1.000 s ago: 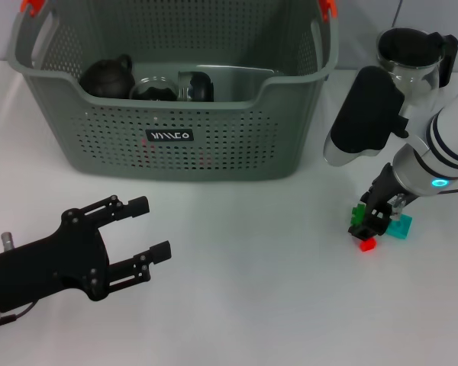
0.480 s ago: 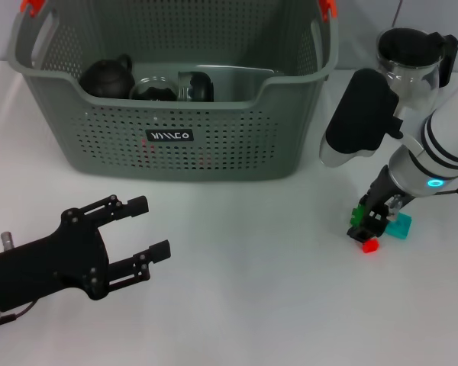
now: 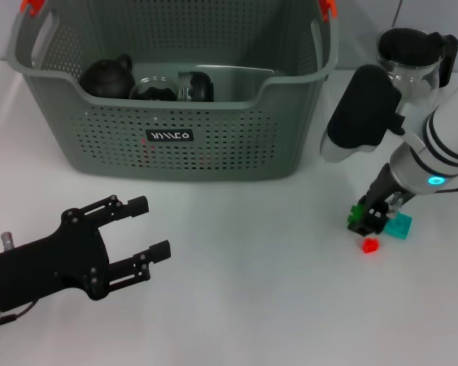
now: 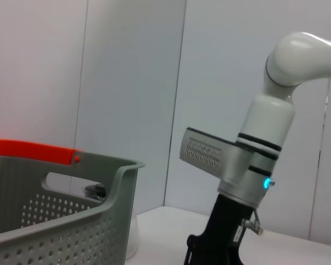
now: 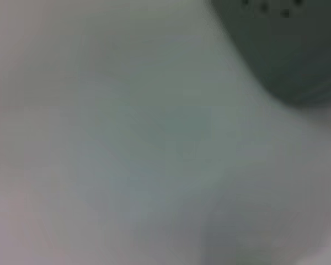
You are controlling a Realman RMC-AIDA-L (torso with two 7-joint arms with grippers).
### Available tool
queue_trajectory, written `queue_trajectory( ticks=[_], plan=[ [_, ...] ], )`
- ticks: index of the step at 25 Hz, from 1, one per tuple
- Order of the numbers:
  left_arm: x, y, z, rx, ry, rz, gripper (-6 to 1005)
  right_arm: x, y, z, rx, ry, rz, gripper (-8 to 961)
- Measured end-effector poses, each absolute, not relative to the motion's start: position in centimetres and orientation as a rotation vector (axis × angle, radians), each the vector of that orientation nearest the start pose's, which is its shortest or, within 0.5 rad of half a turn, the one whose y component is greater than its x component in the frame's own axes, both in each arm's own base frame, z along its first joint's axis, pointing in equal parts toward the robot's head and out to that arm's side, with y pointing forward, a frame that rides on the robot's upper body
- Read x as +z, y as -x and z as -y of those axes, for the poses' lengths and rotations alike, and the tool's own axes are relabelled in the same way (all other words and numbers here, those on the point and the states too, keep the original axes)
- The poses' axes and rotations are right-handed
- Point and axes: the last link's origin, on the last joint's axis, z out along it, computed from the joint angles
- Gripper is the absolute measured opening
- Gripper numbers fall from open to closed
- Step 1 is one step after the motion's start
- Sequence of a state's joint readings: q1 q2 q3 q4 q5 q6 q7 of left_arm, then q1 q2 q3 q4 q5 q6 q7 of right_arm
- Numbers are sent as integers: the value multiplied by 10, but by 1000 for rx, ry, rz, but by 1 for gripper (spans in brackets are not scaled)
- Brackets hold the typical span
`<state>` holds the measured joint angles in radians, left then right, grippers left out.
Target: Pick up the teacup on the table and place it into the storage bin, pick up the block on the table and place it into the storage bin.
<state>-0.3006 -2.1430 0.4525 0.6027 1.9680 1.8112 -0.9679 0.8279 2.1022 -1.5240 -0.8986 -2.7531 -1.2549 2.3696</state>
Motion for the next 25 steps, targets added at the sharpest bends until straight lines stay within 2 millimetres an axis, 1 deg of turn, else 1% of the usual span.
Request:
queue_trajectory(
  ticks=[2,5,8,11,14,16,19,21,22,25],
  plan=[
    [1,301,-240,-984,2527,411,732,-56,-190,-393,-799,2613,-485,436],
    [1,301,-240,-984,2527,411,732,-48,-180,-393,-754,2609,-477,436],
    [1,301,-240,-984,2527,411,732,-30,-161,-386,-636,2635,-472,436],
    [1,301,-240,-985,2526,411,732,-9,-135,-368,-399,2751,-442,435],
    [2,302,-240,-984,2526,411,732,17,-111,-348,-94,2892,-400,435],
    [2,302,-240,-983,2526,412,732,34,-104,-346,92,2909,-420,435],
    [2,302,-240,-982,2526,410,732,56,-95,-352,362,2860,-427,435],
    [2,302,-241,-981,2527,409,732,62,-88,-362,504,2799,-426,435],
    [2,301,-241,-982,2527,407,732,63,-82,-368,550,2767,-425,435],
    [2,300,-242,-986,2530,401,732,55,-64,-394,578,2677,-414,436]
  ],
)
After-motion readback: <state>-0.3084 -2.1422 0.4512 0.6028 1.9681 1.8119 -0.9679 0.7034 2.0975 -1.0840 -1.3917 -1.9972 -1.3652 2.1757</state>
